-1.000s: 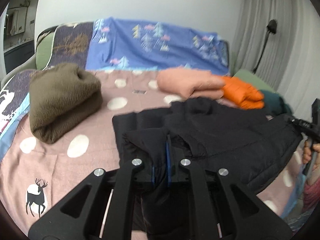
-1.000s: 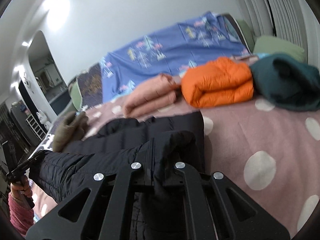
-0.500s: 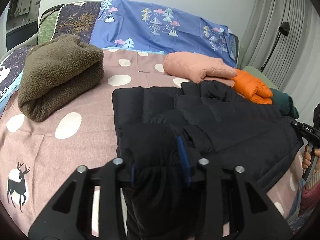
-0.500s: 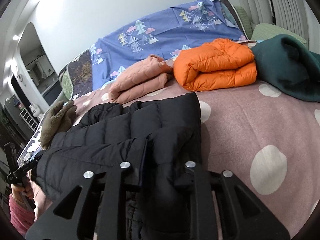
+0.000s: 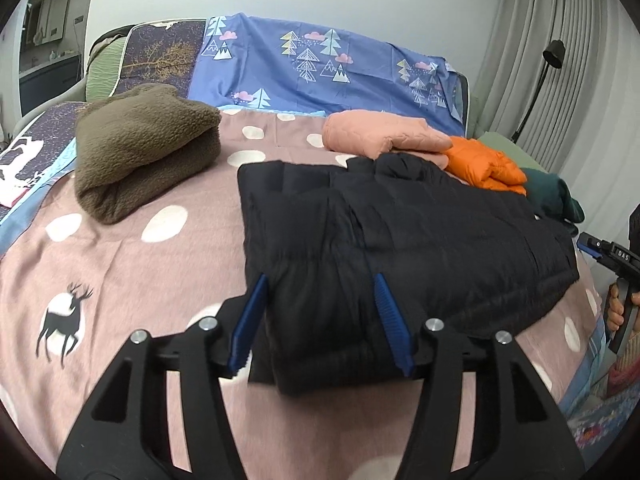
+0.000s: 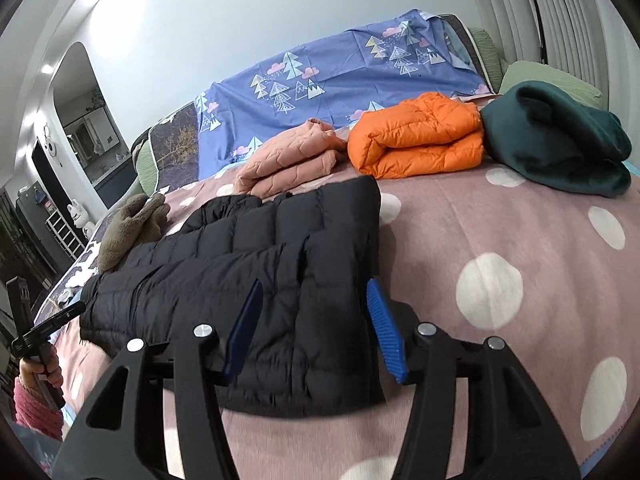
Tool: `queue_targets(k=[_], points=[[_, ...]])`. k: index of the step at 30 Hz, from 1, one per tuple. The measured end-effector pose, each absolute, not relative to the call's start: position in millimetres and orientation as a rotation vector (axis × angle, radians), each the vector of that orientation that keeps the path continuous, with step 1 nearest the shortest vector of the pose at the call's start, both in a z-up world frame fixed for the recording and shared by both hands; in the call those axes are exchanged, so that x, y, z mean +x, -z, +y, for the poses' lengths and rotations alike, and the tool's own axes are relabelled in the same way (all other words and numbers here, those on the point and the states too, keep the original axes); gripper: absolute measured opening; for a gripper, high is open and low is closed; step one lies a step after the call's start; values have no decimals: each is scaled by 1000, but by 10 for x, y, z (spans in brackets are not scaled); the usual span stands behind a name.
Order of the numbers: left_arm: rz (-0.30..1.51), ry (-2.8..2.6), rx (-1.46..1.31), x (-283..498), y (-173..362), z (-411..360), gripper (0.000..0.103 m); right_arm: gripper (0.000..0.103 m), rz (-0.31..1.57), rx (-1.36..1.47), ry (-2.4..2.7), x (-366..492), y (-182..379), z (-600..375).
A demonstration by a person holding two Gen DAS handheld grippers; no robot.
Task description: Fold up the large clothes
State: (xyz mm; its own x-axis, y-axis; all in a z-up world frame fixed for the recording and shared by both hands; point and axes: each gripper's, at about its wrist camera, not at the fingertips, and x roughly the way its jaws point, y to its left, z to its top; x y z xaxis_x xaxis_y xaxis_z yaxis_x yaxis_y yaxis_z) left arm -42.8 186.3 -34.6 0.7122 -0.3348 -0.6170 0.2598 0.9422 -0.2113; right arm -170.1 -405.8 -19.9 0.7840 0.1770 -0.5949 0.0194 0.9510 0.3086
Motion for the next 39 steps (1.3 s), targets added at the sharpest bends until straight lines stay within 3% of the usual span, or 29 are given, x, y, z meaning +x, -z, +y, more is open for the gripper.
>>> queue_targets(k=[16,17,20,23,27,32,33,36,39], points=[[812,334,-52,-765,714,1737,61,55,773,293,-95,-1920,559,-3920],[816,333,-52,-761,725,1732,60,55,779,288,-94,-1918,574,-3904],[832,336,-60,-724,756,1717,41,55,792,277,-96,-1924,611,-3878],[848,324,-76,-699,787,1764,34,55,813,265,-103,-1928,637,-3858],[879,277,-83,-653,871,1816,36,55,853,193,-114,-1892,693,-3755],[900,272,-82,-617,953,1793,49,55,862,136,-126,-1857,732,-3665],[900,285,-84,-614,952,1779,47,55,863,128,-126,-1851,731,-3642],[872,348,-75,-635,862,1706,27,55,853,112,-137,-1853,679,-3611],[826,378,-60,-664,703,1663,26,55,808,98,-159,-1895,547,-3561]])
